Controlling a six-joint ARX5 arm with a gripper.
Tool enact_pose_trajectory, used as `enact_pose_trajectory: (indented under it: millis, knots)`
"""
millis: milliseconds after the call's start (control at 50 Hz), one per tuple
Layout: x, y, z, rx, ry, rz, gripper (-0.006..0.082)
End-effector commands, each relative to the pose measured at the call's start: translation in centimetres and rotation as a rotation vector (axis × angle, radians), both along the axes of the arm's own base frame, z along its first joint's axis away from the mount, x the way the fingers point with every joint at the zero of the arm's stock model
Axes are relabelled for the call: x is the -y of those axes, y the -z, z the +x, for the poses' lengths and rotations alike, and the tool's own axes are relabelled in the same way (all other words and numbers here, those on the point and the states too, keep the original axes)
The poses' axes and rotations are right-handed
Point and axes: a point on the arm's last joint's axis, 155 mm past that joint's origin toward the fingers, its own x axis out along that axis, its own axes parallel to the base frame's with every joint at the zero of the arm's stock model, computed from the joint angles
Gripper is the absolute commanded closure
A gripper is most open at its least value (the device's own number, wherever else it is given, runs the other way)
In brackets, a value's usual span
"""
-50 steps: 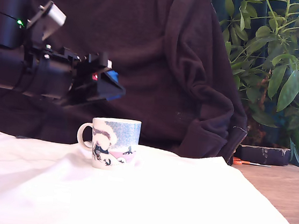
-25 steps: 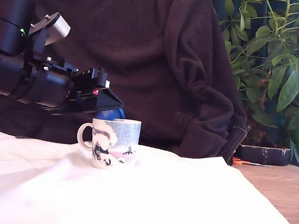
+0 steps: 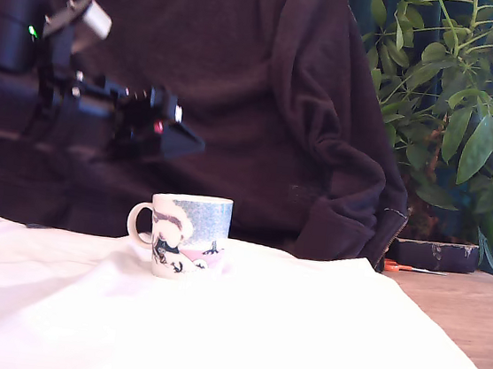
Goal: Pick the blue coffee capsule and place it inside the blue coffee cup
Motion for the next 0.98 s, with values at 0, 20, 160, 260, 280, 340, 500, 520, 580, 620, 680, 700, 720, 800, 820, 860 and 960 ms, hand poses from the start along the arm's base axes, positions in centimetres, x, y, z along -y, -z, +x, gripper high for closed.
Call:
enact_pose_trajectory:
  millis: [0, 20, 160, 260, 280, 340, 500, 520, 580, 620, 680, 700, 720, 800, 820, 860, 960]
  knots:
    - [-1.0, -3.0, 0.0, 0.068, -0.017, -0.031, 0.0792]
    - [-1.2, -3.4, 0.0, 0.073, -0.022, -0.032, 0.0785]
    - [-3.5, -4.9, 0.2, 0.058, -0.073, -0.023, 0.0786]
    - [-5.7, -4.9, 0.4, 0.006, -0.121, 0.002, 0.0786]
    - [-6.2, -4.9, 0.4, -0.006, -0.133, 0.008, 0.0786]
    - [-7.7, -5.0, 0.3, -0.034, -0.167, 0.024, 0.0786]
    - [-12.1, -5.3, -0.2, -0.075, -0.295, 0.092, 0.0786]
    - [-12.7, -5.4, -0.4, -0.077, -0.312, 0.096, 0.0786]
    - [-14.1, -5.7, -0.9, -0.092, -0.351, 0.108, 0.0786]
    - [-14.9, -5.8, -1.3, -0.102, -0.372, 0.112, 0.0786]
    - [-15.9, -6.0, -1.9, -0.116, -0.4, 0.117, 0.0786]
    - [-16.2, -5.9, -2.0, -0.122, -0.408, 0.123, 0.0786]
    - [-16.4, -5.9, -2.2, -0.126, -0.413, 0.127, 0.0786]
    - [-17.4, -5.8, -2.8, -0.145, -0.443, 0.135, 0.0786]
    - [-17.6, -5.6, -3.0, -0.155, -0.447, 0.138, 0.0786]
    - [-17.9, -5.6, -3.2, -0.163, -0.456, 0.141, 0.0786]
    - [-18.8, -5.4, -3.6, -0.178, -0.487, 0.149, 0.0786]
